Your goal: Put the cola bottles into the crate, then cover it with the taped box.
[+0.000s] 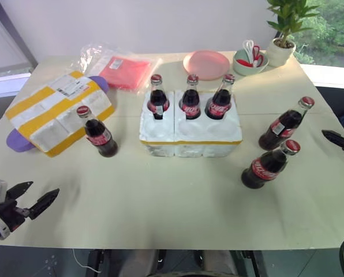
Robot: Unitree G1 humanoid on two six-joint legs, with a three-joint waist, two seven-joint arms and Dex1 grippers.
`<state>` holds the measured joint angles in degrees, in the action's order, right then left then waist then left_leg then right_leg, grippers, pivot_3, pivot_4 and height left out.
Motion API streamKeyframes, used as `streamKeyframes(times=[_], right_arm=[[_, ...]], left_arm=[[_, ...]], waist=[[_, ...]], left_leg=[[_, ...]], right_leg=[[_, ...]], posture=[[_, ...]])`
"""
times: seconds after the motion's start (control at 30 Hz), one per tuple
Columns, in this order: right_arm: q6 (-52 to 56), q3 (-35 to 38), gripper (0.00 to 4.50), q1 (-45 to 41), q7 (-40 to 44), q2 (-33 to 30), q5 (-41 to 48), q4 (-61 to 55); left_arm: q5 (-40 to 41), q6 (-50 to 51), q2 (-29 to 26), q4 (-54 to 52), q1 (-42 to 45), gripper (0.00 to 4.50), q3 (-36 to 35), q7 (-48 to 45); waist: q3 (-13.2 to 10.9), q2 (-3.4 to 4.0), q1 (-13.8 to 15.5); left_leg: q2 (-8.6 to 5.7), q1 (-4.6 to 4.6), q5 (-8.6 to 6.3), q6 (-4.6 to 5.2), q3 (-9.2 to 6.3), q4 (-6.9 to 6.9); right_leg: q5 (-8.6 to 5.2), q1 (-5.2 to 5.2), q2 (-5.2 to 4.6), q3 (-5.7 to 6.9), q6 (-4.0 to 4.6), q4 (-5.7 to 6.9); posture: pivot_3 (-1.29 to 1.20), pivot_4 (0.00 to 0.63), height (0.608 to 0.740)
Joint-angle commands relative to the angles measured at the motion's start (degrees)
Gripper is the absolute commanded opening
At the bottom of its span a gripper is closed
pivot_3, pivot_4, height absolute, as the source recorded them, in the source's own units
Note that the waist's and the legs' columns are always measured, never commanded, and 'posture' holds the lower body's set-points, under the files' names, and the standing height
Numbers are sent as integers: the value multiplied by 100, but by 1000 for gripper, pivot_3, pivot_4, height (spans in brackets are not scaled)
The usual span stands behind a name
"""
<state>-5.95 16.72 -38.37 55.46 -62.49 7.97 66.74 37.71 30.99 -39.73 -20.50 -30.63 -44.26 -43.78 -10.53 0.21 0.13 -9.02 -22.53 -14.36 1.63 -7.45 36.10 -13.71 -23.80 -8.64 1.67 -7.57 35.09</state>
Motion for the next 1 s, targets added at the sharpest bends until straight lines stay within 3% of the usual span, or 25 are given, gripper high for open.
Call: streamKeyframes(times=[0.03,0.5,0.73,1.0], right_arm=[[-119,96,4500,-78,21,-226,41,-16],[169,282,4500,9,388,-366,274,-82],[1177,-19,4500,-783,1842,-954,359,-567],[2756,-396,4500,-2138,3312,-1454,727,-2079]], left_arm=[[10,13,-47,-93,50,4464,-140,42],[496,387,-112,65,728,4464,-334,144],[416,398,-404,-13,1005,4464,73,-44],[135,310,-547,593,2175,4464,1101,-46]], waist=[[0,0,1],[1,2,6],[-2,23,-16],[-12,40,-85]], left_leg=[[0,0,0,0,0,0],[0,1,1,-1,0,4],[0,1,1,-1,9,3],[1,-2,1,-4,11,4]], right_leg=[[0,0,0,0,0,0],[1,0,2,0,0,6],[1,-7,1,-6,0,9],[12,-14,2,-7,-19,15]], posture=[[0,150,740],[0,150,740],[0,150,740],[0,150,740]])
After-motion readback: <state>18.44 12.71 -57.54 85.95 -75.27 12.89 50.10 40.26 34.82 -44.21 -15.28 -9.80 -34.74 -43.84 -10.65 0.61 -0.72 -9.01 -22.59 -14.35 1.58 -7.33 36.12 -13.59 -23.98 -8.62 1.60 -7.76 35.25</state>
